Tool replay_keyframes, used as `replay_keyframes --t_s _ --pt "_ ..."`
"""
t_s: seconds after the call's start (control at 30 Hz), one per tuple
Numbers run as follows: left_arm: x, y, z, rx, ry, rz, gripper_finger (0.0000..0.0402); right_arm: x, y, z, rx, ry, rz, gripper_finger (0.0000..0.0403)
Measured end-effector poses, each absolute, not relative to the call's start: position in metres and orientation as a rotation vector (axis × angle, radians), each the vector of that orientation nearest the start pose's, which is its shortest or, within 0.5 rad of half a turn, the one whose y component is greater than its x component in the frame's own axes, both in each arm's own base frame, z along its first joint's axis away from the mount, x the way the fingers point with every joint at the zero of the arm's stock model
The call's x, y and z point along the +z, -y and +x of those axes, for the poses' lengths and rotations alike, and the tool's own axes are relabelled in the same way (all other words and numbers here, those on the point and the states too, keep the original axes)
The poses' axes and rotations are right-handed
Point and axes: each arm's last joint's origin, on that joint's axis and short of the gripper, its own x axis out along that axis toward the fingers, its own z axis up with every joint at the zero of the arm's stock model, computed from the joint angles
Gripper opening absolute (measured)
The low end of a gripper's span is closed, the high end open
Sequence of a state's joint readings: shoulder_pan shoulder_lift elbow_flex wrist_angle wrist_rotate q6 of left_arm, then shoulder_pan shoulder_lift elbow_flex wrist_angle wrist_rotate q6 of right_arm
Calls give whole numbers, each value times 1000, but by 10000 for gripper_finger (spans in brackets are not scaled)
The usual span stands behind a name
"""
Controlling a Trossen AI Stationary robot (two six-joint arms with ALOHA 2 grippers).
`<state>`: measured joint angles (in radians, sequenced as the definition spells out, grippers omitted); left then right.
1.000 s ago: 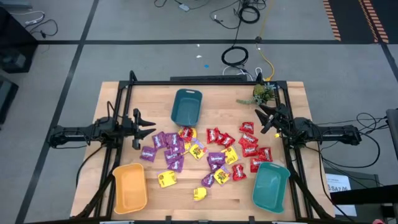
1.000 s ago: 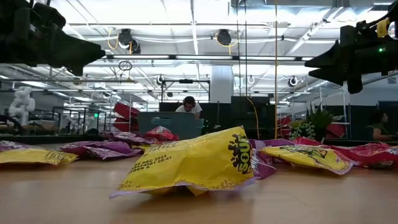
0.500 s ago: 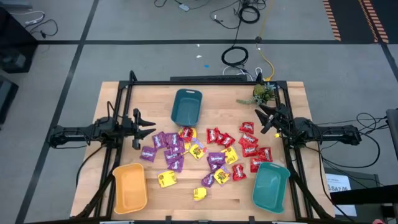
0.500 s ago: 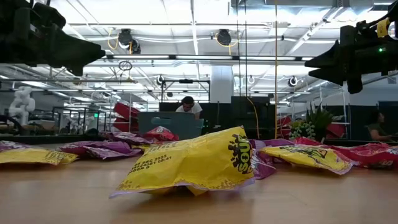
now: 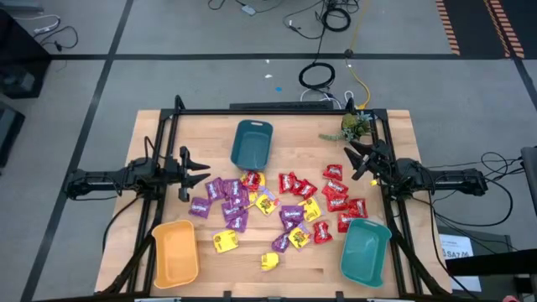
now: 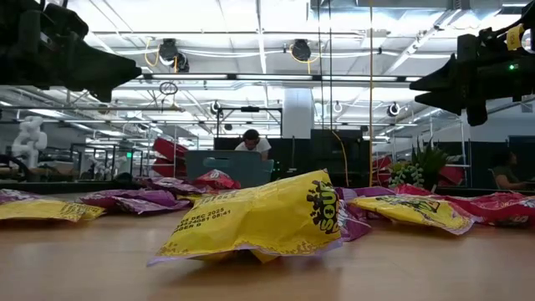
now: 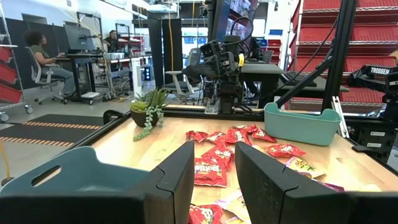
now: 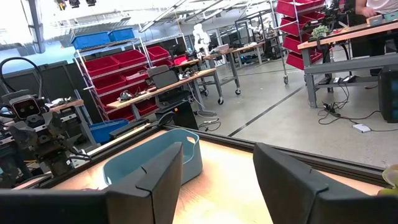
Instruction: Sort candy
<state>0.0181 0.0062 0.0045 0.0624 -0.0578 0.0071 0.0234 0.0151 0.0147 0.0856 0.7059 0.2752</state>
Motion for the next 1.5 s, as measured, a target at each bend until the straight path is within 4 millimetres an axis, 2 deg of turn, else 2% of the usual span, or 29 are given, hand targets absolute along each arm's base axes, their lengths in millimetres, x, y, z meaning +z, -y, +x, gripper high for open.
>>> replay_keyframes --t_s 0.37,0.7,1.5 --pt "171 -3 98 76 60 6 125 175 17 91 -667 177 297 187" --pt "171 -3 98 76 60 6 125 176 16 91 -628 237 456 187" --pt "171 -3 98 76 61 6 125 173 18 92 -674 205 427 187"
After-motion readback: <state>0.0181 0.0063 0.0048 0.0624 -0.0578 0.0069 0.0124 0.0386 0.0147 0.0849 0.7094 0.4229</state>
